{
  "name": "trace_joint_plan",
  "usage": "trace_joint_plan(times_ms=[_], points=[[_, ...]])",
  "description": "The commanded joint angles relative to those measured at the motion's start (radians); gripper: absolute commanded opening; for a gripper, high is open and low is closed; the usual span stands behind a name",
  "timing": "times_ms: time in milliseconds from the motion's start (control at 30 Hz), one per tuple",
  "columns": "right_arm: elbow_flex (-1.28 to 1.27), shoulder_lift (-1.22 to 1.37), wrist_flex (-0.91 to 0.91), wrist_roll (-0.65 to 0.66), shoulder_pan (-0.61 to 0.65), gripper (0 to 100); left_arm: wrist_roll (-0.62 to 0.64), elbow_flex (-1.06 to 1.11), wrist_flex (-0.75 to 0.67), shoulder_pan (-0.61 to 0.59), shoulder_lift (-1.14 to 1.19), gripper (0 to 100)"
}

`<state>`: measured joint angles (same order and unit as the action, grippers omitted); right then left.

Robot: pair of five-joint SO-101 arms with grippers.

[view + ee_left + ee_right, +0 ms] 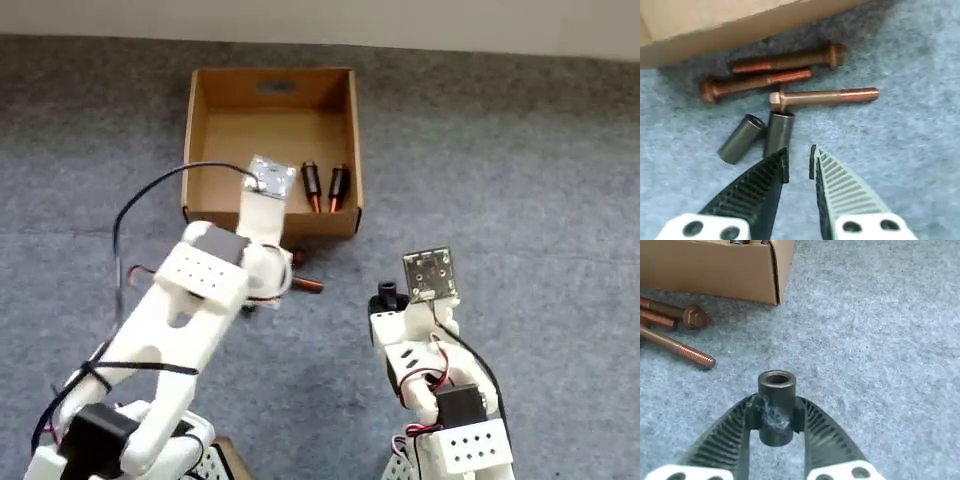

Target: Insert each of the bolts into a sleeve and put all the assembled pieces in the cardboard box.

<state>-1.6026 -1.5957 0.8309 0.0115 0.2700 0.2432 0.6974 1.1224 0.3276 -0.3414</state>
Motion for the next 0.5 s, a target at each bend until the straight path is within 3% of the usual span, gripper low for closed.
trace_joint_plan(times_ms=[0, 200, 467], points=[[0.010, -0.013, -0.021, -0.005, -0.012, 0.6, 0.287, -0.041, -0.061, 0.076, 0.059, 10], [0.008, -0.013, -0.019, -0.005, -0.012, 0.6, 0.512, -0.048, -0.224, 0.084, 0.223, 10], [0.007, -0.012, -0.019, -0.005, -0.012, 0.6, 0.555, -0.048, -0.265, 0.081, 0.275, 10]])
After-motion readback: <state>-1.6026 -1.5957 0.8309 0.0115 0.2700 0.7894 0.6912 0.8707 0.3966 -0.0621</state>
